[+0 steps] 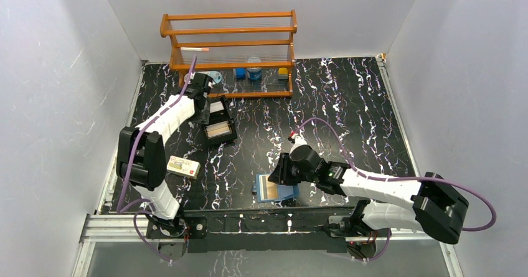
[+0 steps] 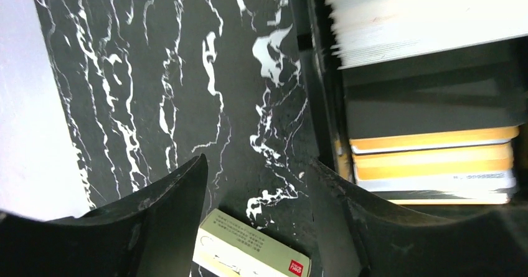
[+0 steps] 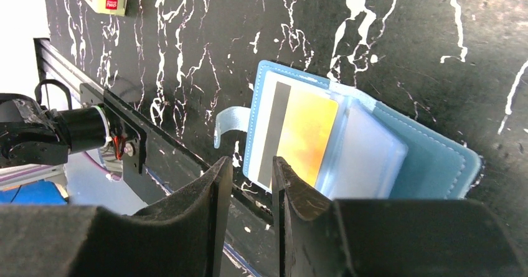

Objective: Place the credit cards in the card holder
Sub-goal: Move the card box to the center of the board, then adjust the card holder at the center of the board.

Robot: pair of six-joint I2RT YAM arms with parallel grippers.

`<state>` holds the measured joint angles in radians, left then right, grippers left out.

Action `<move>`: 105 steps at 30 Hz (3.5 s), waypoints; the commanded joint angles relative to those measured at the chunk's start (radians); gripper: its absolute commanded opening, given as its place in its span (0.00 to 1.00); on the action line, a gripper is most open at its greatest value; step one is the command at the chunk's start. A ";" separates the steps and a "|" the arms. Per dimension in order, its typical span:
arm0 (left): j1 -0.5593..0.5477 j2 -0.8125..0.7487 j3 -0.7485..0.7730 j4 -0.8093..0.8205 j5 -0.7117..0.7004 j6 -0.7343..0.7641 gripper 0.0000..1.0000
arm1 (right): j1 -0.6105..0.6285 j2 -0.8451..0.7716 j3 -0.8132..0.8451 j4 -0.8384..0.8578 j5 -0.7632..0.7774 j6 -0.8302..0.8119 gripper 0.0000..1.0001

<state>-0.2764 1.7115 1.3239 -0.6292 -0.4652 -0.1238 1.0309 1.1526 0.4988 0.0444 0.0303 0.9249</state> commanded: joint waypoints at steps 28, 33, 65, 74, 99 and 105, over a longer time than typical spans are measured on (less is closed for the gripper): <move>0.004 -0.098 -0.078 0.099 0.288 -0.208 0.59 | 0.001 -0.103 -0.030 -0.100 0.099 0.006 0.38; -0.008 -0.054 -0.089 0.112 0.285 -0.210 0.55 | 0.001 -0.102 -0.026 -0.098 0.097 0.004 0.38; -0.375 -0.064 0.078 0.185 0.429 -0.328 0.51 | 0.001 -0.168 -0.104 -0.173 0.201 0.105 0.38; -0.487 -0.396 -0.344 0.204 0.618 -0.531 0.59 | 0.000 -0.173 -0.134 -0.158 0.219 0.124 0.37; -0.703 -0.363 -0.569 0.285 0.455 -0.611 0.00 | -0.001 -0.097 -0.246 -0.066 0.190 0.175 0.34; -0.696 -0.481 -0.563 0.232 0.420 -0.575 0.00 | 0.001 -0.046 -0.184 -0.042 0.131 0.139 0.34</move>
<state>-0.9783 1.3148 0.7498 -0.3149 0.0109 -0.7361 1.0306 1.0653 0.2916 0.0811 0.1753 1.1038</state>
